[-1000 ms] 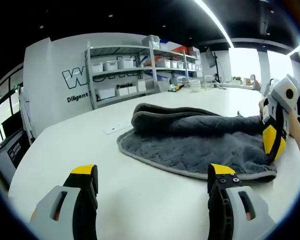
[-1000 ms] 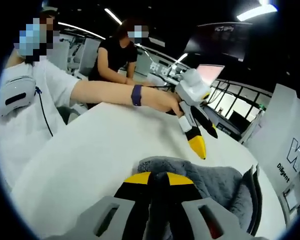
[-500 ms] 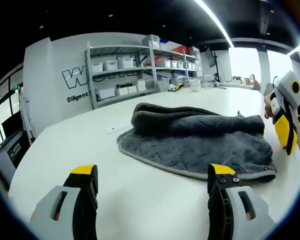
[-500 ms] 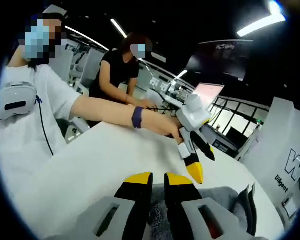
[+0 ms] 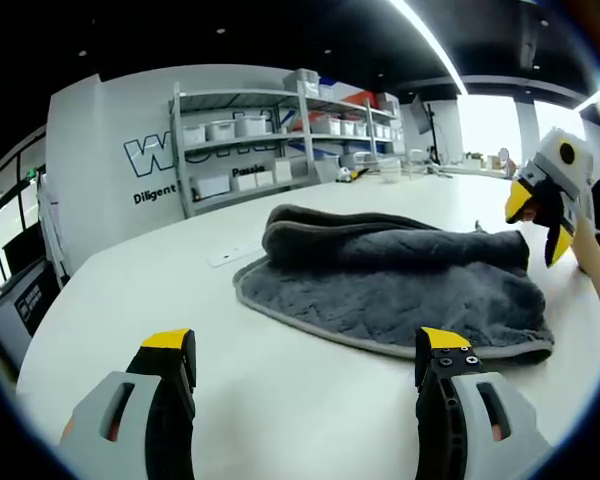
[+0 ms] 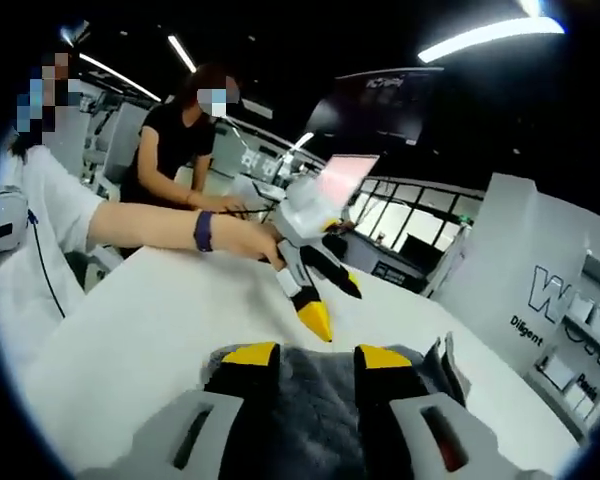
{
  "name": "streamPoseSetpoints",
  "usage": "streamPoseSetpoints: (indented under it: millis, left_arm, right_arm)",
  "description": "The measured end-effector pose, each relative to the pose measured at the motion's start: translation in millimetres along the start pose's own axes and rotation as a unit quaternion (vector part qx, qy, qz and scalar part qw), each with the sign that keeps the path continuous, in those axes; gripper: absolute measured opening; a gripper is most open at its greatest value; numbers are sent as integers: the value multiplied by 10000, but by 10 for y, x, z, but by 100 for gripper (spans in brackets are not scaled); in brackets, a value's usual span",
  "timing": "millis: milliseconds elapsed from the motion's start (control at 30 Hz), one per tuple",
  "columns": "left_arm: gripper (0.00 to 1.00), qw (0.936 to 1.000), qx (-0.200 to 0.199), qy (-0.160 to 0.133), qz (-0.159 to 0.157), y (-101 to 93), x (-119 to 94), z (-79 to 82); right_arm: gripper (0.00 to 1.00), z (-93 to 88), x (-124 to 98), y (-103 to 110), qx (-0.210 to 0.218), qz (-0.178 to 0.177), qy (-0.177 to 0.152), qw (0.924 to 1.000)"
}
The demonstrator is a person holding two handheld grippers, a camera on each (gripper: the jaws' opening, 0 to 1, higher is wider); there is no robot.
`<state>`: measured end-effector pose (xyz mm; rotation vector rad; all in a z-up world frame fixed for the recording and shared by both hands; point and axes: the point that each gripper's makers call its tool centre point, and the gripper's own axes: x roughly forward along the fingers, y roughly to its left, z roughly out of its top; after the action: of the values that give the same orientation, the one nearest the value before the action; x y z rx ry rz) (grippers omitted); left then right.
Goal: Open the folded towel by lifting each exposed corner and separating the folded layers until the towel lies flat within the target outline without major curled edges
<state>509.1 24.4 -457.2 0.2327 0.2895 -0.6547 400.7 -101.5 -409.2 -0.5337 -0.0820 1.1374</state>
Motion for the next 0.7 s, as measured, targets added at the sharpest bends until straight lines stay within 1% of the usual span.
streamPoseSetpoints:
  millis: [67,133,167,200,267,400,467,700]
  left_arm:
    - [89,10000,3,3,-3,1,2,1]
    - [89,10000,3,-1,-7,0,3,5]
    - [89,10000,5,-3,-8,0,3,8]
    - [89,10000,4,-5,-10,0,3,11]
    - [89,10000,-1,-10,-12,0,2,14]
    - [89,10000,-3,-5,-12,0,0,11]
    - [89,10000,0,-2,-10,3,1,11]
    - [89,10000,-1,-5,-11,1,-2,12]
  right_arm:
    - [32,-85,-26,-104,97,-235,187,9995]
    - [37,-116,-34,-143,239,-296,216,9990]
    - [40,-133,-45,-192,441,-391,203,9981]
    - [41,-147,-55,-230,537,-464,216,9972]
    - [46,-190,-82,-297,572,-627,330,9958]
    - [58,-256,-114,-378,690,-832,488,9929]
    - [61,-283,-135,-425,812,-945,528,9908]
    - [67,-350,-198,-513,1030,-1176,631,9857]
